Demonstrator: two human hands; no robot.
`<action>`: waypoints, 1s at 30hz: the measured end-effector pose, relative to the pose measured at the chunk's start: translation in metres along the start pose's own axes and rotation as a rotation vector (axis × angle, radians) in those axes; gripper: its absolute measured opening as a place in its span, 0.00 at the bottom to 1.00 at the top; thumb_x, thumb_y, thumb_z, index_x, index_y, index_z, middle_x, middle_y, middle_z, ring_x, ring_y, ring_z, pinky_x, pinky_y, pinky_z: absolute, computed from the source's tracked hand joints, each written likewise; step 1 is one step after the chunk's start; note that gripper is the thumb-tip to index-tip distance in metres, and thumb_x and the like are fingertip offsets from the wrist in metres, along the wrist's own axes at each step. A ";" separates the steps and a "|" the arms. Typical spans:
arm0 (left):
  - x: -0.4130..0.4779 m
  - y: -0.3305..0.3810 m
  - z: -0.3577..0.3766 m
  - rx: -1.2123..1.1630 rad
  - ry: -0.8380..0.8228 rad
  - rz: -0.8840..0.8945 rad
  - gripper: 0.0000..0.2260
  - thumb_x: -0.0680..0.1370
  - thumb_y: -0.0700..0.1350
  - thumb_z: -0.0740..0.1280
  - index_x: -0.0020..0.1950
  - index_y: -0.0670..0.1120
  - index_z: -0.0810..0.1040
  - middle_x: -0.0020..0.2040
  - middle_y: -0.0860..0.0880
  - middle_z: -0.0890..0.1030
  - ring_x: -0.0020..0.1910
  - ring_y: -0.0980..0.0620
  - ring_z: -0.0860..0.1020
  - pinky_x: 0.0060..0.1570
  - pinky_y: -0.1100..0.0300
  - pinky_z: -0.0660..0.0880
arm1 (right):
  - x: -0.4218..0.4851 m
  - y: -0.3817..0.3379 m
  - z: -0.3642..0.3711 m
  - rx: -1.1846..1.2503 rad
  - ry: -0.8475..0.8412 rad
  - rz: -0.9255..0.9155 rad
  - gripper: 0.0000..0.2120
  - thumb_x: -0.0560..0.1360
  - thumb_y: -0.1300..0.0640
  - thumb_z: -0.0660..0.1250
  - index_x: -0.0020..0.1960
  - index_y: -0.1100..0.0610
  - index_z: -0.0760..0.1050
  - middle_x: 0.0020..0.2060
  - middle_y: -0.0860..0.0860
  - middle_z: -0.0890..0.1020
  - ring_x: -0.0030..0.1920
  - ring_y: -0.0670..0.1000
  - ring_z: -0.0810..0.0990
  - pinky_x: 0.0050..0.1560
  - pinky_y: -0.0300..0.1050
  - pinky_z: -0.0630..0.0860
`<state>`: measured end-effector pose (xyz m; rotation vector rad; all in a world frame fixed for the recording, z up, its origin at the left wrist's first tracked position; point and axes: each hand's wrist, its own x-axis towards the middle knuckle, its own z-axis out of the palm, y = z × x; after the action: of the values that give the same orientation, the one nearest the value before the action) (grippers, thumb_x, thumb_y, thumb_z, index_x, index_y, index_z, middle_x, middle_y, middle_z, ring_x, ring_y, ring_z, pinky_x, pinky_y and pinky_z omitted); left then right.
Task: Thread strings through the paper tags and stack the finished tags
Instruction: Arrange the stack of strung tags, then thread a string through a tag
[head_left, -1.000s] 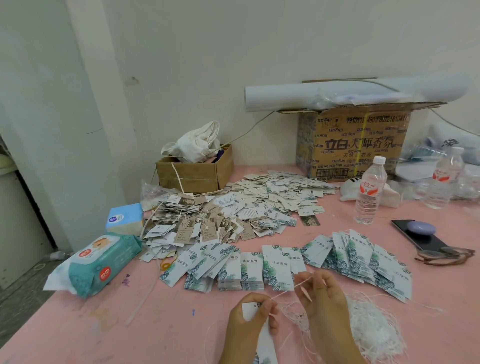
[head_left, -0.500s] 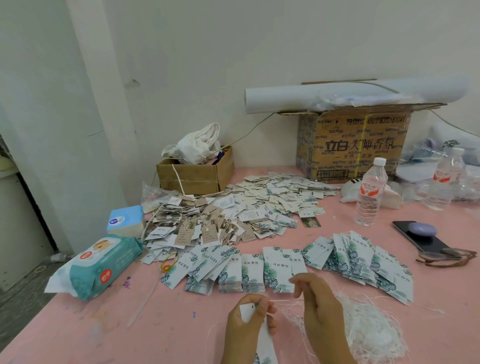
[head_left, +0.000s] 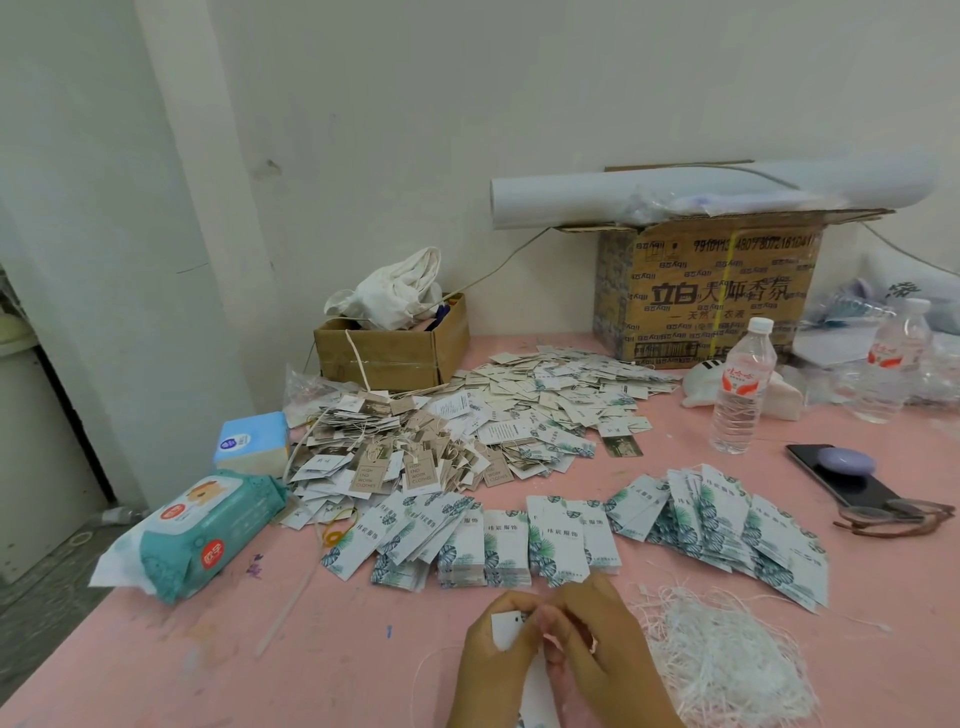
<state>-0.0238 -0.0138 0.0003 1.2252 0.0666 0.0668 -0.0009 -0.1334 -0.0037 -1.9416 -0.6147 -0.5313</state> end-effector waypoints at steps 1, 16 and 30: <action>-0.001 0.001 0.001 0.001 -0.010 -0.004 0.04 0.73 0.34 0.68 0.41 0.34 0.75 0.25 0.42 0.76 0.22 0.52 0.75 0.24 0.65 0.71 | 0.000 -0.002 0.000 0.019 0.013 0.006 0.10 0.75 0.53 0.65 0.41 0.38 0.75 0.33 0.46 0.72 0.36 0.42 0.72 0.35 0.28 0.66; 0.002 0.001 -0.004 -0.025 0.070 -0.035 0.09 0.79 0.36 0.65 0.40 0.38 0.81 0.32 0.36 0.79 0.24 0.45 0.75 0.24 0.59 0.73 | 0.003 -0.005 -0.004 -0.129 0.104 0.011 0.14 0.71 0.57 0.70 0.48 0.38 0.76 0.40 0.29 0.76 0.40 0.38 0.73 0.33 0.25 0.70; 0.002 0.003 -0.007 -0.029 0.101 -0.007 0.04 0.75 0.34 0.67 0.42 0.32 0.76 0.30 0.39 0.79 0.21 0.48 0.74 0.22 0.61 0.71 | 0.008 -0.013 -0.014 -0.221 -0.022 -0.085 0.18 0.66 0.55 0.76 0.48 0.33 0.79 0.32 0.24 0.70 0.31 0.33 0.63 0.28 0.22 0.59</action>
<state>-0.0222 -0.0065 0.0006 1.1923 0.1573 0.1233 -0.0046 -0.1392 0.0156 -2.1388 -0.6785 -0.6547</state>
